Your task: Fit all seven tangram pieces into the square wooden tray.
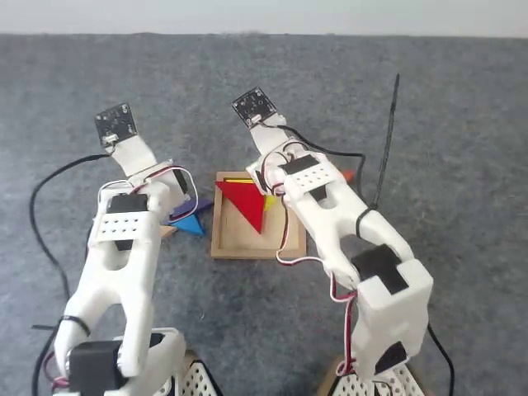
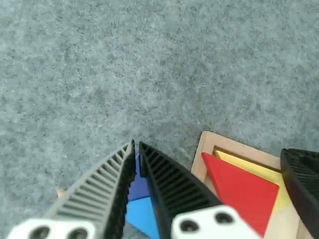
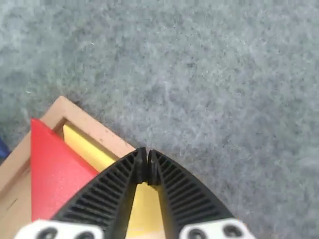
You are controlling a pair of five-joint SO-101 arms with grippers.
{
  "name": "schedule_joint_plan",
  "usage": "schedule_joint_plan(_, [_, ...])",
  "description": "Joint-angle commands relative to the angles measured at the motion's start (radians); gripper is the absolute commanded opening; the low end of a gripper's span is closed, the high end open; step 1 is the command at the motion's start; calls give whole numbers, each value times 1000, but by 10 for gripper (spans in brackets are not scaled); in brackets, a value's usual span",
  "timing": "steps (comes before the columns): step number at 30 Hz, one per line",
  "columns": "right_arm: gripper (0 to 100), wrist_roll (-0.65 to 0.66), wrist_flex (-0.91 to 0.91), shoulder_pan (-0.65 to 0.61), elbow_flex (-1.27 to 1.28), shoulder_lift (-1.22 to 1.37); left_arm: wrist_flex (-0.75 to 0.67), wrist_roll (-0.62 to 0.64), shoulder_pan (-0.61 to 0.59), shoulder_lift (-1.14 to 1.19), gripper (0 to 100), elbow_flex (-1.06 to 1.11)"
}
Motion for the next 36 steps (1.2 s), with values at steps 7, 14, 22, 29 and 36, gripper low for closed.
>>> schedule_joint_plan(7, [6, 12, 81, -8, -51, -13, -25, 6, 2, -48, 12, -7])
schedule_joint_plan(14, [6, 12, 183, -8, -51, -13, -23, 6, 2, -48, 12, -7])
schedule_joint_plan(22, [7, 20, 237, -4, -49, -53, -23, 6, 2, -49, 12, -8])
schedule_joint_plan(29, [7, 95, 289, 10, 31, -252, -23, 6, 2, -49, 12, -8])
schedule_joint_plan(36, [6, 92, 67, -36, 242, -381, -23, 6, 2, -49, 12, -8])
